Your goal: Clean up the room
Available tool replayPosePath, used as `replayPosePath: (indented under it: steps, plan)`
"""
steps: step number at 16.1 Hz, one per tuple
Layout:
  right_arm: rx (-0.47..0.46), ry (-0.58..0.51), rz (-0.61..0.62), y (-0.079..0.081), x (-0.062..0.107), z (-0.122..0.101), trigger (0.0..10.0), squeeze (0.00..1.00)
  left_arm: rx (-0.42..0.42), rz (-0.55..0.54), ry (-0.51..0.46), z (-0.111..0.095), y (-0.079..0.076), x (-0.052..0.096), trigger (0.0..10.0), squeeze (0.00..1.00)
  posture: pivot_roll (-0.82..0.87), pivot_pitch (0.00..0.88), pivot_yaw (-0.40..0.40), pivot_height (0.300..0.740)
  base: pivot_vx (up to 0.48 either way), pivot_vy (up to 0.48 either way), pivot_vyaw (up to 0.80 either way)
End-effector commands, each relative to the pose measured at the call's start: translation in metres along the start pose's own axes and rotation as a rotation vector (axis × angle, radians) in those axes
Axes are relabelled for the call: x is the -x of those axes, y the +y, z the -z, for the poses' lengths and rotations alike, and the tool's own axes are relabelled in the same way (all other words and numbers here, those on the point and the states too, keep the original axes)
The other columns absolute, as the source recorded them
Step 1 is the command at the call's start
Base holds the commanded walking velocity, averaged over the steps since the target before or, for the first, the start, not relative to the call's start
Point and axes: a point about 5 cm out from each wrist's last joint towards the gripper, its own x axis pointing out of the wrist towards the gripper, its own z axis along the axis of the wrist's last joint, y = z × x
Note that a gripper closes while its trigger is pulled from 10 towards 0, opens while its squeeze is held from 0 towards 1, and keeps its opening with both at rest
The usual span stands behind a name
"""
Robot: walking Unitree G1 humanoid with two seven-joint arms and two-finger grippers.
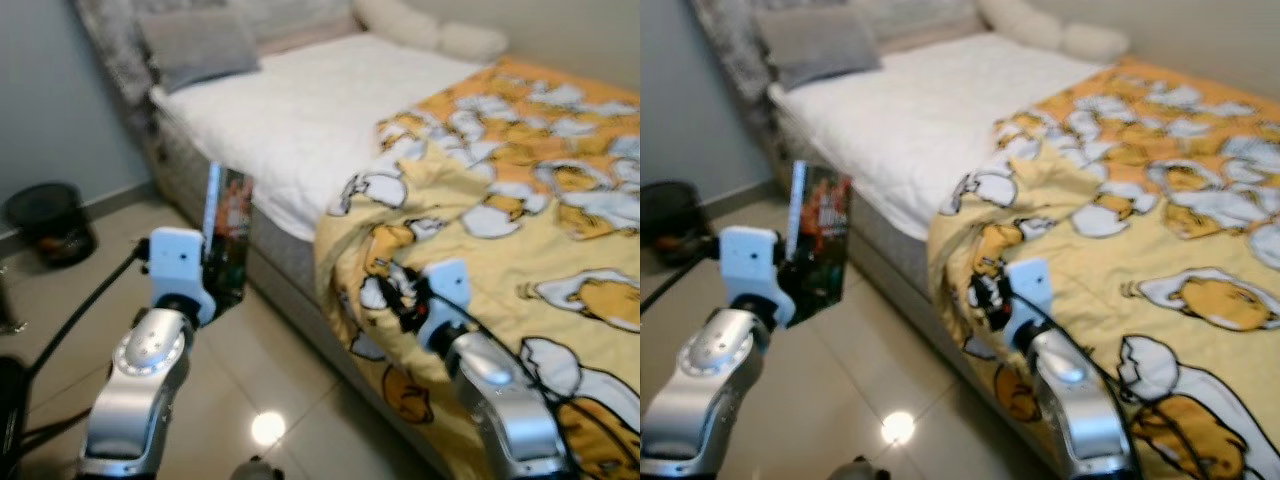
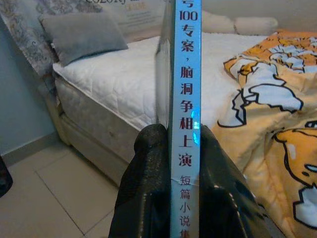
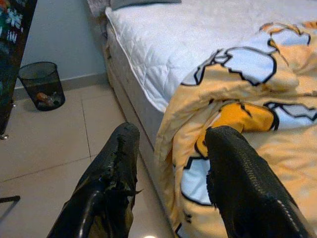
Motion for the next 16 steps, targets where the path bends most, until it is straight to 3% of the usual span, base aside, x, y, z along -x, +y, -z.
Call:
replayPosePath:
  steps: [1, 7, 11, 16]
  plan:
    - [0.004, -0.006, 0.017, -0.0059, 0.0007, -0.0024, 10.0, 0.0, -0.004, 0.02, -0.053, -0.0108, -0.0056, 0.0005, 10.0, 0.0, 0.04, 0.0, 0.017, 0.74, 0.39, 0.0, 0.0]
    - [0.047, -0.007, -0.045, 0.0016, -0.0004, -0.0015, 10.0, 0.0, -0.003, 0.026, -0.039, -0.0076, -0.0059, 0.004, 10.0, 0.0, 0.05, 0.0, 0.023, 0.74, 0.402, 0.0, 0.0]
    - [0.04, -0.01, -0.038, 0.0013, -0.0041, -0.0025, 10.0, 0.0, -0.005, 0.021, -0.034, -0.0074, -0.0054, 0.0046, 10.0, 0.0, 0.06, 0.0, 0.013, 0.74, 0.415, 0.0, 0.7]
    - [0.046, -0.012, -0.037, -0.002, -0.0054, -0.0036, 10.0, 0.0, -0.005, 0.011, -0.036, -0.0079, -0.0055, 0.005, 10.0, 0.0, 0.07, 0.0, 0.007, 0.74, 0.425, 0.0, 0.0]
